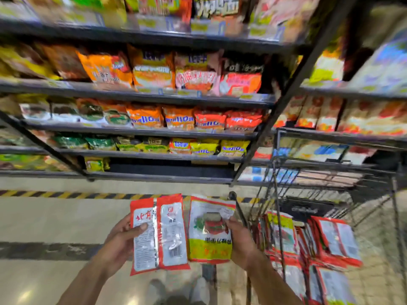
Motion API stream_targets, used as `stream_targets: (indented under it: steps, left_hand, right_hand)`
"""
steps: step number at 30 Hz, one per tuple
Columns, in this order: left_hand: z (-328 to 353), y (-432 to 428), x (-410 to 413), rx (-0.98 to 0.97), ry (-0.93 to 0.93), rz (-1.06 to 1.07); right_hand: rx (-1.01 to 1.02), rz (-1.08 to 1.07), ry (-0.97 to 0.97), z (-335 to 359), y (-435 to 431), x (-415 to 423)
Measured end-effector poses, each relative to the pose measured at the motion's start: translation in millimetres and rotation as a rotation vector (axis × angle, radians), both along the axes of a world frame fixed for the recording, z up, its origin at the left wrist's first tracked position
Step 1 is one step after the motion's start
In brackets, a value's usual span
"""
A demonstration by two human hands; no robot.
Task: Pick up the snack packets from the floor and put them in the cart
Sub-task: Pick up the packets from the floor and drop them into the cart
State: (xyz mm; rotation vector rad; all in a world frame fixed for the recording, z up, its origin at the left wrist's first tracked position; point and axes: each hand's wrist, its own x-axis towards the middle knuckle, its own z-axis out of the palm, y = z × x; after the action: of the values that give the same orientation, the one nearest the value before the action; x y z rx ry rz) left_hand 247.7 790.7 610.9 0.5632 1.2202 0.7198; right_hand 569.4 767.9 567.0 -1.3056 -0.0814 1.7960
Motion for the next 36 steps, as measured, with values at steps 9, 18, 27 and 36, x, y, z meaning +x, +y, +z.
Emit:
stream_targets:
  steps: [9, 18, 27, 36]
  left_hand:
    - [95, -50, 30, 0.201, -0.003, 0.015]
    - [149, -134, 61, 0.285, -0.037, -0.089]
    - [163, -227, 148, 0.307, -0.013, -0.182]
    - [167, -328, 292, 0.318, 0.023, -0.197]
  right_hand:
    - [0.144, -0.030, -0.180, 108, -77, 52]
    - [0.286, -0.248, -0.262, 187, -217, 86]
    - [0.240, -0.371, -0.324, 209, -356, 170]
    - [0.247, -0.373, -0.315, 213, -450, 298]
